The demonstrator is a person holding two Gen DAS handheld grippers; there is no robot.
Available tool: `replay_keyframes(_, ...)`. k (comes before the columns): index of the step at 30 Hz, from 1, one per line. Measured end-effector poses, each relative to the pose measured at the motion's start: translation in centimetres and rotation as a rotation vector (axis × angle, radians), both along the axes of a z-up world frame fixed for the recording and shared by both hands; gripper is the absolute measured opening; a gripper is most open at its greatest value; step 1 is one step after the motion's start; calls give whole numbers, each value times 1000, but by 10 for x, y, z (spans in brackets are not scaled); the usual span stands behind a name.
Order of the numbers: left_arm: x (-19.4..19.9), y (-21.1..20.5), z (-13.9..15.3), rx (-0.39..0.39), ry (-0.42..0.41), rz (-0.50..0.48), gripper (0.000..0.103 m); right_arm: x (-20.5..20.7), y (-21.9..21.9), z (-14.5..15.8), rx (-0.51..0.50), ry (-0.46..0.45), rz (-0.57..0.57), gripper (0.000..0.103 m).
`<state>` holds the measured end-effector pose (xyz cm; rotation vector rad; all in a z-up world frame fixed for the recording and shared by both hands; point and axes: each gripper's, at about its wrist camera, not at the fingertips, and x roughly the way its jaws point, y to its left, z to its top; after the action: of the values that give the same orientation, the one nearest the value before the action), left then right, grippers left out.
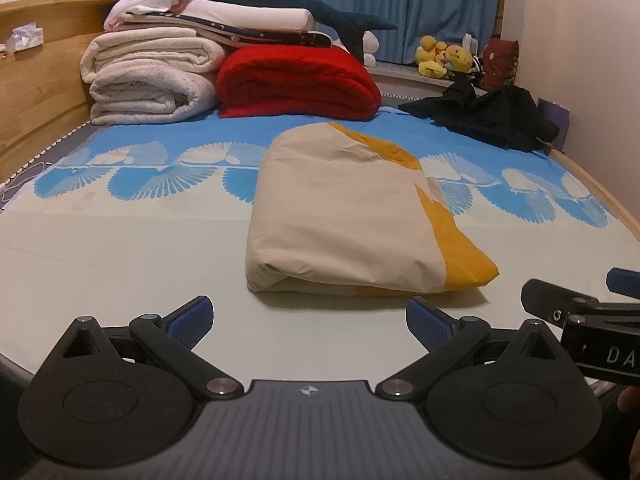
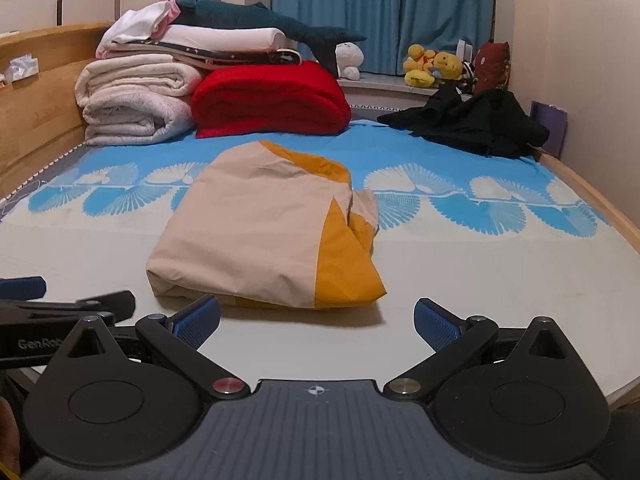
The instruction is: Fold large clothes
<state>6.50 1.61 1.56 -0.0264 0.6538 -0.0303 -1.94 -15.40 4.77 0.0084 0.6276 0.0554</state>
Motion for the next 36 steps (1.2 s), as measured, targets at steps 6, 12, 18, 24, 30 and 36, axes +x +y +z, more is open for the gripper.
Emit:
replay_keyframes(6,0,-3,-3,6,-7,-14,103,1,-1,0,4,4,-4,102)
replay_keyframes(12,1,-3,-4,-1,1,-16,103,1,-2,-1,9,13,-4,102)
replay_keyframes(18,2,-3,-5,0,3,-16,103,1,0,-1,7,16,1,102)
replay_keyframes(24,1,-4,-7,2,5,-19,103,1,0,-1,6,16,1,102)
replay_keyframes(30,1,-4,-8,2,7,-19,103,0,0,-2,5,18,3,102)
replay_keyframes(36,1,-5,-8,1,8,-18,103,0,0,-3,4,19,3,102)
